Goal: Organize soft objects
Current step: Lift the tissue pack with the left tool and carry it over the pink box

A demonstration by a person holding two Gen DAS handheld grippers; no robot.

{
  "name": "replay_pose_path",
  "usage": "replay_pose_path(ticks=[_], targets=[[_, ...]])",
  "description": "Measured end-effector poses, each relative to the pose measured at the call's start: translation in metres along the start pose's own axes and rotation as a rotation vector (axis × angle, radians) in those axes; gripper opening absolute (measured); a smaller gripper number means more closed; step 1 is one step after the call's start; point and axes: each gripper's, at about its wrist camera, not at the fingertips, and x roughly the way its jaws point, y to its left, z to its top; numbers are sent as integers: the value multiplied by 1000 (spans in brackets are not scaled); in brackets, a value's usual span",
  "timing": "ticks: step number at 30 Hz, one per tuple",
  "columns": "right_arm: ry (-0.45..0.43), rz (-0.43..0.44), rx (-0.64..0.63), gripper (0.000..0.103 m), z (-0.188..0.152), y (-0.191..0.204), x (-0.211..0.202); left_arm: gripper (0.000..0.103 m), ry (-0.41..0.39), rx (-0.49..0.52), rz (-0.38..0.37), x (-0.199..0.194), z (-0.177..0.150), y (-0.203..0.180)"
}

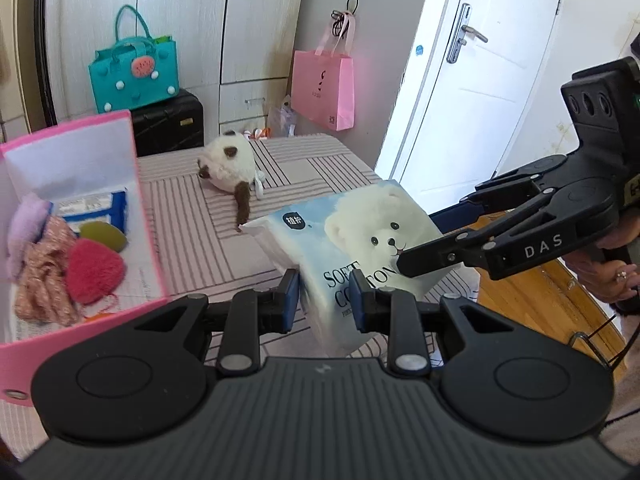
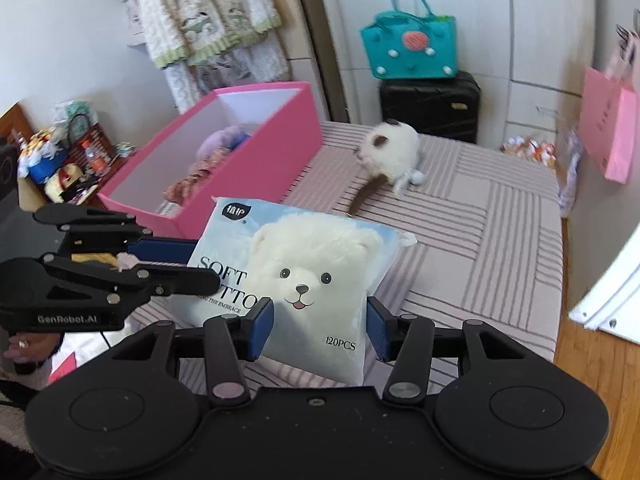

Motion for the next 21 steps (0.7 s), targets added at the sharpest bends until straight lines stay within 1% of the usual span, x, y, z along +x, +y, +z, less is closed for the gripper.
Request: replay_pose_path(ticks=[6, 11, 15, 21], targets=[[-54, 35, -92, 58, 15, 28, -14, 26, -48, 26, 42, -35, 2, 6], [-109, 65, -151, 59, 32, 48, -18, 26, -92, 26, 61, -65, 5, 17], [-125, 112, -176, 59, 48, 57, -8, 26, -126, 20, 94, -80, 10, 28], [-158, 172, -226, 60, 76, 71, 13, 26, -125, -37, 166, -87, 18, 61]])
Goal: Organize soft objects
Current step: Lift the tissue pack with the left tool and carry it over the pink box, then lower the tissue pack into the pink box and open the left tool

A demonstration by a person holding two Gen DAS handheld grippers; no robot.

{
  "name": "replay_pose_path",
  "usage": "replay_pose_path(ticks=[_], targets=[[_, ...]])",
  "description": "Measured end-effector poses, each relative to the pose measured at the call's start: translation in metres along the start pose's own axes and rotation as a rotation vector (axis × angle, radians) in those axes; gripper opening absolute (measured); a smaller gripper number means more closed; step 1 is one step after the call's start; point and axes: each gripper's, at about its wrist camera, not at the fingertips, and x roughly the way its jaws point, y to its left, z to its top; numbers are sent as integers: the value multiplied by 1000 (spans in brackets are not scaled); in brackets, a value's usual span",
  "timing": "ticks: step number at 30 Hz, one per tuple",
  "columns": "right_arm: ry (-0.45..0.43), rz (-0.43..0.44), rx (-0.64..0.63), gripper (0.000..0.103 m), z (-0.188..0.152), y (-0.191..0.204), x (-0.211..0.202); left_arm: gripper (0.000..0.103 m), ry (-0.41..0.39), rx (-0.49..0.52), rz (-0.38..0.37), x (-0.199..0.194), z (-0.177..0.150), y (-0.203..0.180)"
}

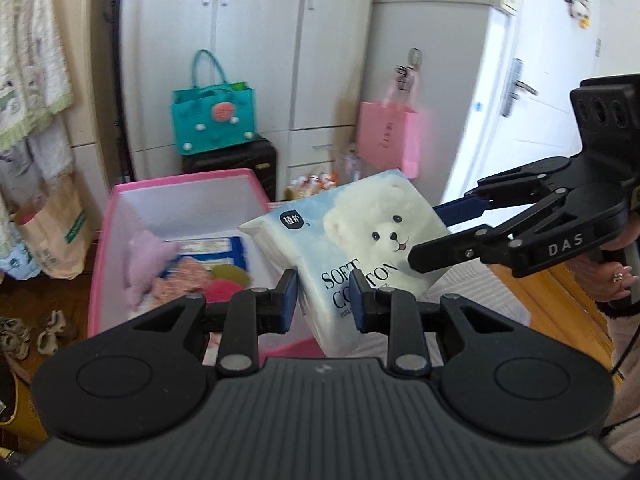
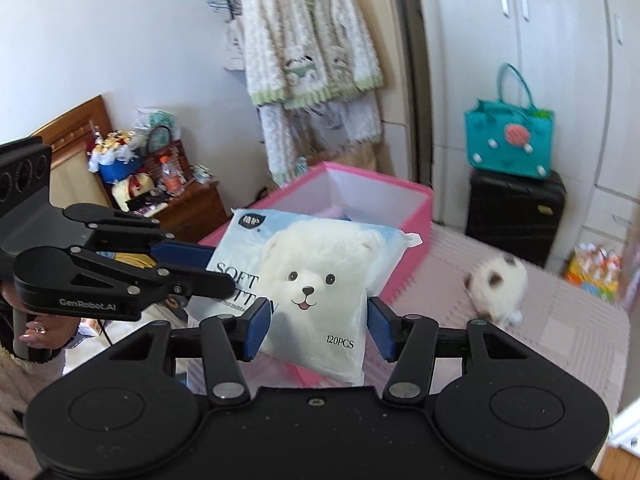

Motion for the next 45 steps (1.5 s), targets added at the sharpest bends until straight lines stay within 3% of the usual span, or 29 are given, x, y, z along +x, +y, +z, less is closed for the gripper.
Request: replay_pose_path(ticks=[8, 14, 20, 27, 35, 41, 45], targets=[[-50, 17, -63, 60, 41, -2, 44, 26, -12, -91, 69, 6, 18, 50], [-45, 52, -61, 60, 61, -24, 86, 26, -18, -41, 155, 32, 40, 79], [-16, 64, -29, 51, 72, -42, 127, 27, 56, -51, 207, 80, 54, 114], [9, 58, 9, 47, 74, -57, 152, 28, 109, -125, 188, 116, 56, 144], [95, 16, 17, 43, 74, -54, 189, 28, 180, -16, 292, 146, 53, 145], [147, 26, 50, 44, 73, -61, 207, 28, 236, -24, 302, 160, 50, 156], [151, -28, 16, 45, 71, -55, 210, 28, 265, 32, 309, 165, 48, 154]])
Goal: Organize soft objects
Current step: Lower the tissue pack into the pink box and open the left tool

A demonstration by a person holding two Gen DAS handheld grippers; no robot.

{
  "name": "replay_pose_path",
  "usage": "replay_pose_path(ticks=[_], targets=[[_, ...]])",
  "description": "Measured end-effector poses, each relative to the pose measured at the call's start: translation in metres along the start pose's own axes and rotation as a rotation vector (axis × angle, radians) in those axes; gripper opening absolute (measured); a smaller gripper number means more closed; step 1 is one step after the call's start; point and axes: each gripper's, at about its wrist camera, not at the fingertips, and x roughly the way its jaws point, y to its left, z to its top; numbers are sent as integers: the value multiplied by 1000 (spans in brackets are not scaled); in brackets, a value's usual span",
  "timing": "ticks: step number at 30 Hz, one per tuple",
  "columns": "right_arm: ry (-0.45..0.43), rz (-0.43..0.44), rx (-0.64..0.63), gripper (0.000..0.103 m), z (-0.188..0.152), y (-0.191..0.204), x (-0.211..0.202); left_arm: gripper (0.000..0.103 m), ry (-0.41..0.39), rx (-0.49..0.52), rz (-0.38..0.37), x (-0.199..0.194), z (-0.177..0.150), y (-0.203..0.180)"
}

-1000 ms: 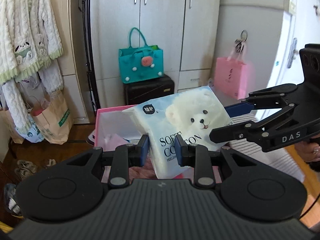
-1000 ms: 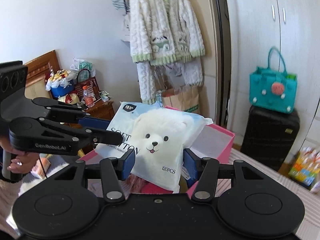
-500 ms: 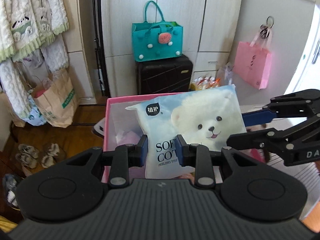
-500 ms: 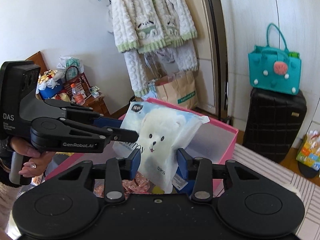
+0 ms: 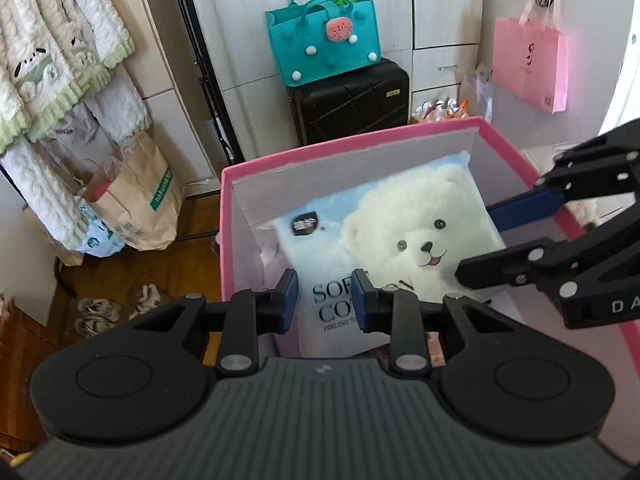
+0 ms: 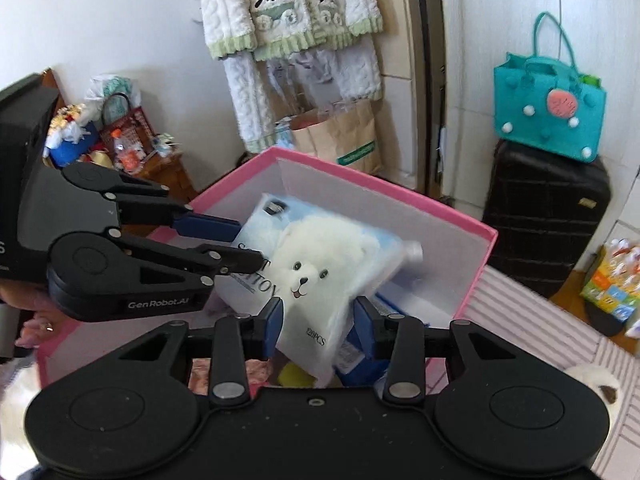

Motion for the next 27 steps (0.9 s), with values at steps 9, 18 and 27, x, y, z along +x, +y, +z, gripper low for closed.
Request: replay_pose_path(ticks=[9, 18, 27], targets=[[-39, -26, 2, 45, -3, -2, -23, 28, -24, -22, -19, -13, -2, -4], [-77, 42, 13, 45, -16, 10, -77, 29, -51, -13, -62, -69, -7, -19], [-124, 42, -41, 45, -35, 35, -125, 30, -90, 15, -77, -122, -19, -39]])
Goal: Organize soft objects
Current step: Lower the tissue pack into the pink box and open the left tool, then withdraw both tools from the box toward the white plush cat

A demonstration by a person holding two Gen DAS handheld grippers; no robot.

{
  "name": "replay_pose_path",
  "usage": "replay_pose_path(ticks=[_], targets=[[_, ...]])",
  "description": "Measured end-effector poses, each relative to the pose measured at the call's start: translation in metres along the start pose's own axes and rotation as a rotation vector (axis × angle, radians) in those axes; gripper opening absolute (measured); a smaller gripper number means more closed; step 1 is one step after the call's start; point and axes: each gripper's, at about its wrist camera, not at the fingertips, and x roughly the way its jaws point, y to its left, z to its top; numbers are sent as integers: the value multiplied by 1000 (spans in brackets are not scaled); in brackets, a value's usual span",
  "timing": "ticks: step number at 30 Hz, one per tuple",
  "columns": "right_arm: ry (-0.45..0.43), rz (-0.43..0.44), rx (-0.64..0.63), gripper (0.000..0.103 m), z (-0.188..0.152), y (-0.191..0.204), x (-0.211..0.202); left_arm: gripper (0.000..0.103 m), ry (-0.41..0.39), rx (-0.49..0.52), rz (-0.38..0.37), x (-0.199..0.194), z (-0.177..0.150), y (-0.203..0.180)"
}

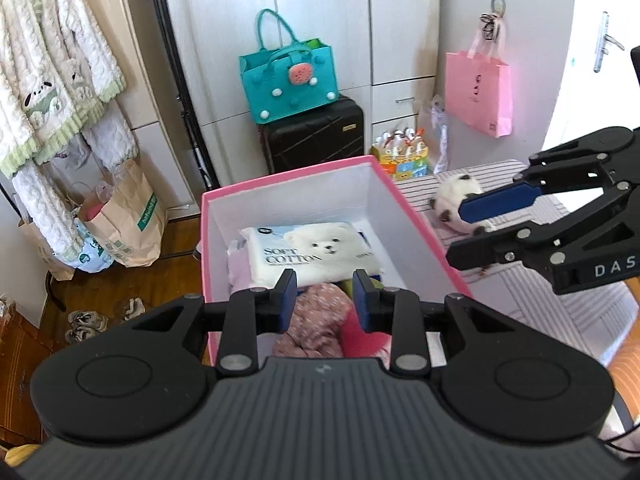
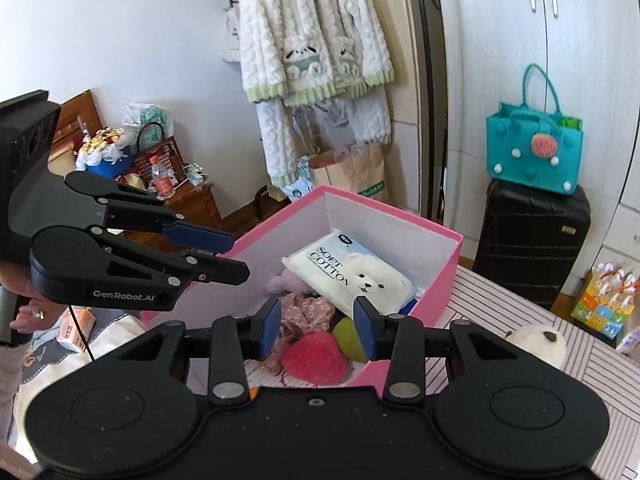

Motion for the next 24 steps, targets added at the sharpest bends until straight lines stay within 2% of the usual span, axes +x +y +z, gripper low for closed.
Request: replay_pose_path(ticks=[10, 19, 24], targets=[[-47, 0, -58, 46, -19, 23, -51, 33, -45, 71, -25, -46, -13, -29], [-49, -4, -77, 48, -48, 31, -85, 37, -50, 138, -107, -70, -33, -58], [-47, -22, -89, 49, -66, 31, -97, 37, -7, 125, -187, -71, -48, -73]])
